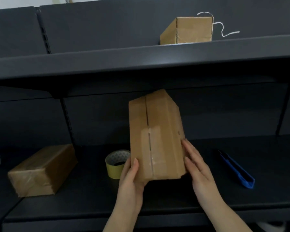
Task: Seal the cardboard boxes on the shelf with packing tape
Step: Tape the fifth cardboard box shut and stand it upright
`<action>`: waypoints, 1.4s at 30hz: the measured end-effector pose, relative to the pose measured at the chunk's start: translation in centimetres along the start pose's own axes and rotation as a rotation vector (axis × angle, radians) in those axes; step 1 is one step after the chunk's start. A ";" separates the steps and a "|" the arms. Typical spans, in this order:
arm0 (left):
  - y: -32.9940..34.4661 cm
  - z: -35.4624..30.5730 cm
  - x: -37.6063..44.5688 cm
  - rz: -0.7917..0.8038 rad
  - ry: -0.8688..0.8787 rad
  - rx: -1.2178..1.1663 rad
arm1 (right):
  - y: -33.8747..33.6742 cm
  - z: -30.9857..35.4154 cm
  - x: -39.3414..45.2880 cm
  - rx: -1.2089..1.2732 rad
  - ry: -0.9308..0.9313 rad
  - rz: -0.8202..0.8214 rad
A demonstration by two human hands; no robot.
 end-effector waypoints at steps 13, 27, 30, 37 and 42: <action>1.1 0.7 -0.7 -0.125 0.098 0.684 | -1.5 0.8 -2.4 0.026 -0.161 -0.316; -0.6 -5.9 6.6 0.131 -0.109 2.237 | -6.6 6.8 2.9 -0.273 -0.081 0.356; -0.9 -3.8 7.2 0.173 -0.308 2.407 | -7.6 7.4 5.2 -0.389 0.146 0.692; -1.8 -4.3 8.1 0.180 -0.130 2.298 | -6.7 7.8 6.7 -0.903 0.428 0.960; -4.6 -8.5 7.1 0.097 -0.006 1.796 | 0.0 7.7 3.8 -1.426 0.035 0.632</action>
Point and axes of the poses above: each hand's wrist, its own x-axis towards the middle knuckle, its own y-axis out of the palm, z = x × y, the point moved 3 cm from there along x, towards the middle knuckle, and after that the axes turned 8 degrees about x, right-handed, at the moved point
